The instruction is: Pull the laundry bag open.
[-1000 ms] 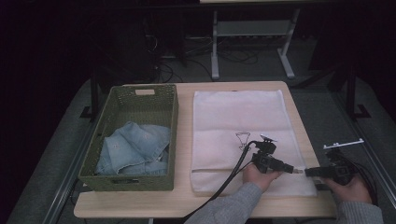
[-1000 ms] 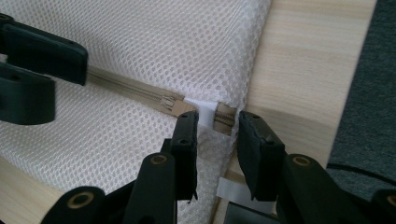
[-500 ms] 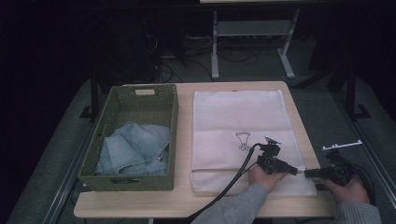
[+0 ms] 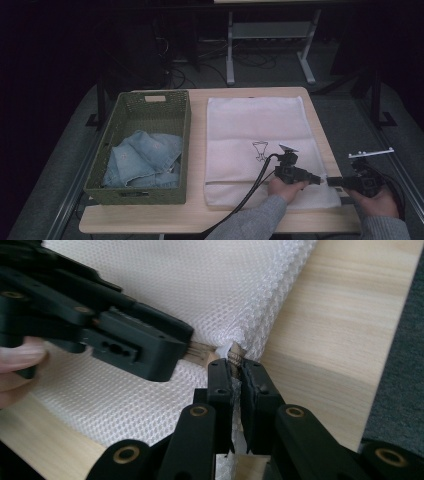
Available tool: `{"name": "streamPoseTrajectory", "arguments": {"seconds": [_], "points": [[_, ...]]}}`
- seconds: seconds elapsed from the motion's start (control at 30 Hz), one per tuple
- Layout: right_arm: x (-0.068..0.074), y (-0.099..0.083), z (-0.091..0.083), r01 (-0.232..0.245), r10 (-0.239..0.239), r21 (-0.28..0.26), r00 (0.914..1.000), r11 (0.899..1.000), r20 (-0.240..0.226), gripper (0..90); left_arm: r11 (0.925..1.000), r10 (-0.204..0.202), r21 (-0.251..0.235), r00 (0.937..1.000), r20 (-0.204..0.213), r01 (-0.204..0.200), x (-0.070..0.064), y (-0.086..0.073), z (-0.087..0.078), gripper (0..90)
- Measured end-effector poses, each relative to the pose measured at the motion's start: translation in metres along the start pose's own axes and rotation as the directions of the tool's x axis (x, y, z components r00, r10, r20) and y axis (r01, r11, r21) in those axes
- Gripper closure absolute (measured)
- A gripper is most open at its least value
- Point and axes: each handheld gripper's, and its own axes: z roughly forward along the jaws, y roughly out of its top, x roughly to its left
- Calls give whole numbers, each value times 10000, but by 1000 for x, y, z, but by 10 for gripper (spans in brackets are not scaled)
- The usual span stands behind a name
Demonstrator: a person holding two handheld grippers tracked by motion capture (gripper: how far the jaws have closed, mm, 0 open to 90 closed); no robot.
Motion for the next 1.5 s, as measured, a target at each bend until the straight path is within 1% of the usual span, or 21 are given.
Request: {"name": "streamPoseTrajectory", "arguments": {"seconds": [0.13, 0.43, 0.53, 0.63, 0.67, 0.83, 1.0, 1.13, 1.23, 1.27, 1.33, 1.5], "points": [[6, 2, -3, 151, -151, -67, 9999, 9999, -50, 833, 10000, -76, -5, 9998, 161, 76, 1, 1, 1, 585], [12, 4, -3, 298, -298, -100, 9995, 9995, -79, 833, 10000, -82, 2, 9999, 102, 82, 2, 1, 3, 587], [12, 4, -3, 328, -328, -94, 9994, 9994, -75, 833, 10000, -21, 1, 9999, 167, 21, 2, 1, 5, 583], [13, 4, -3, 359, -360, -75, 9993, 9993, -51, 833, 10000, -57, 20, 9999, 102, 57, 3, 2, 5, 610], [13, 4, -3, 359, -360, -63, 9993, 9993, -33, 833, 10000, -34, 20, 10000, 38, 34, 3, 2, 5, 623], [12, 4, -2, 351, -352, -52, 9994, 9994, -68, 833, 10000, 66, 69, 10000, -9, -66, 4, 2, 5, 660], [10, 4, 0, 300, -300, 51, 9995, 9995, -68, 832, 9997, 211, 110, 9997, -104, -210, 3, 2, 4, 735], [9, 3, 1, 280, -279, 100, 9996, 9996, -45, 832, 9994, 295, 183, 9992, -255, -290, 4, 2, 2, 753], [7, 2, 1, 183, -182, 91, 9998, 9998, -93, 831, 9993, 259, 272, 9991, -343, -250, 6, 1, 2, 757], [6, 2, 1, 193, -192, 73, 9998, 9998, -103, 831, 9992, 265, 292, 9990, -370, -255, 7, 1, 3, 771], [5, 2, 1, 148, -147, 67, 9998, 9999, -146, 830, 9992, 273, 297, 9989, -388, -262, 7, 0, 3, 796], [4, 2, 2, 156, -155, 101, 9998, 9998, -146, 830, 9994, 238, 240, 9990, -374, -229, 7, 0, 5, 797]]}}
